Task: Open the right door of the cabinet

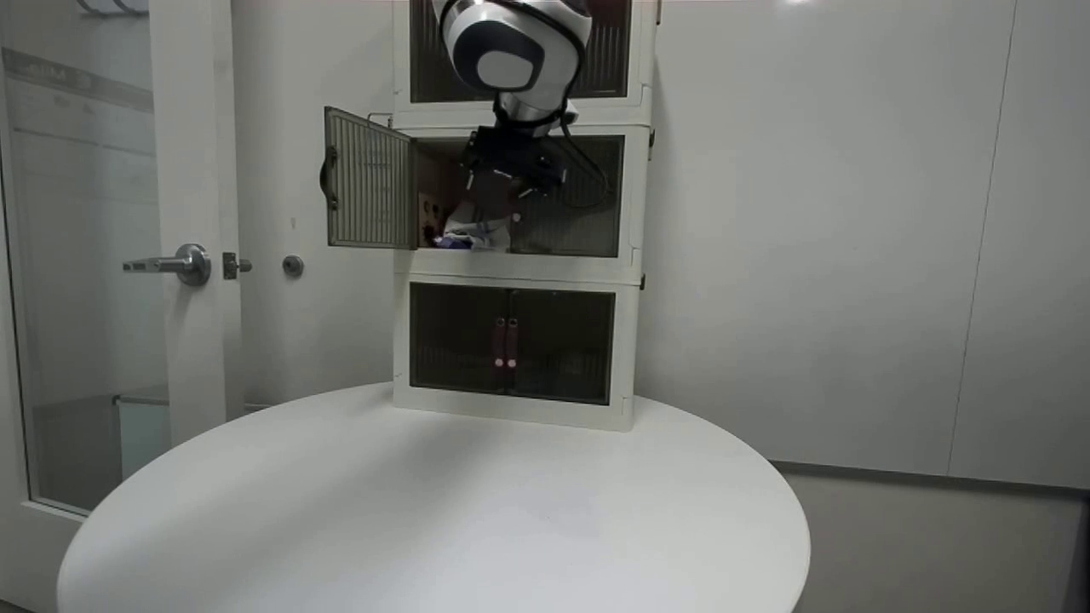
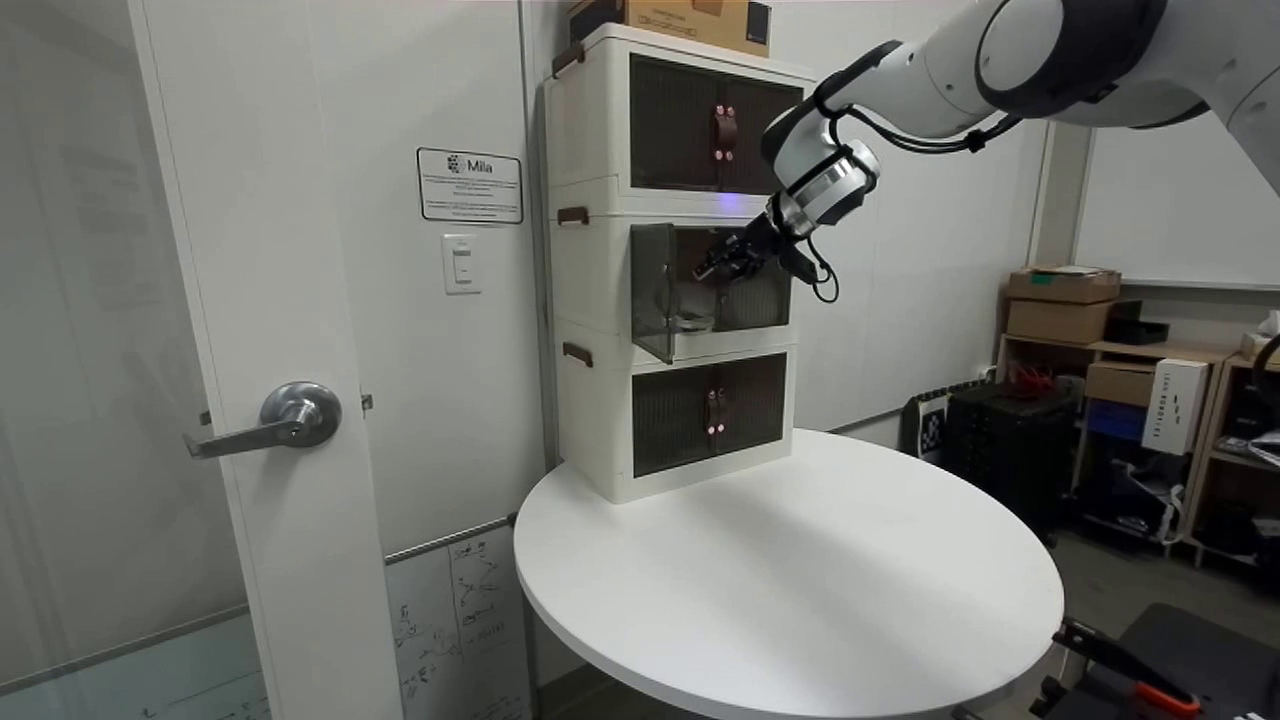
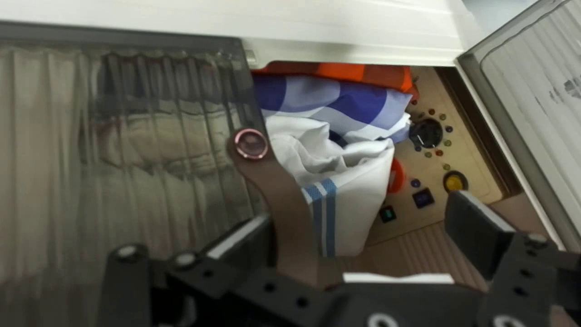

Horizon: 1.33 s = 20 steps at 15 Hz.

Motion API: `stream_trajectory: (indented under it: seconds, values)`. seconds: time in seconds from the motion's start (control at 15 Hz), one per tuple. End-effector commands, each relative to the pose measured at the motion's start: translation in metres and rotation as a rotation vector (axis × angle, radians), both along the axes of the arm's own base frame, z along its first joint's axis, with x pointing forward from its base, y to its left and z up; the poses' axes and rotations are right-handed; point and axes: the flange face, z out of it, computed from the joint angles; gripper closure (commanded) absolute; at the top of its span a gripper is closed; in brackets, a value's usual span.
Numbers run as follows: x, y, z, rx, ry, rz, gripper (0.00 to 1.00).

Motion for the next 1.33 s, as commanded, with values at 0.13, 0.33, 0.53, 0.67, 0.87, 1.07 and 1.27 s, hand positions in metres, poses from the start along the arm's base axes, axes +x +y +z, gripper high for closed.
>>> stream_trajectory:
  seconds: [0.13, 0.33, 0.53, 0.67, 0.87, 1.07, 1.27]
  values:
    - [0.003, 0.022, 0.012, 0.011, 0.009, 0.024, 0.00]
    - [-0.001, 0.024, 0.004, 0.022, 0.048, 0.046, 0.00]
    - [-0.008, 0.027, -0.004, 0.048, 0.094, 0.076, 0.00]
    - [-0.013, 0.028, -0.007, 0.063, 0.108, 0.089, 0.00]
    - [-0.020, 0.022, -0.004, 0.068, 0.109, 0.086, 0.00]
    - [-0.028, 0.018, -0.001, 0.077, 0.110, 0.083, 0.00]
    - [-0.037, 0.017, -0.001, 0.097, 0.121, 0.089, 0.00]
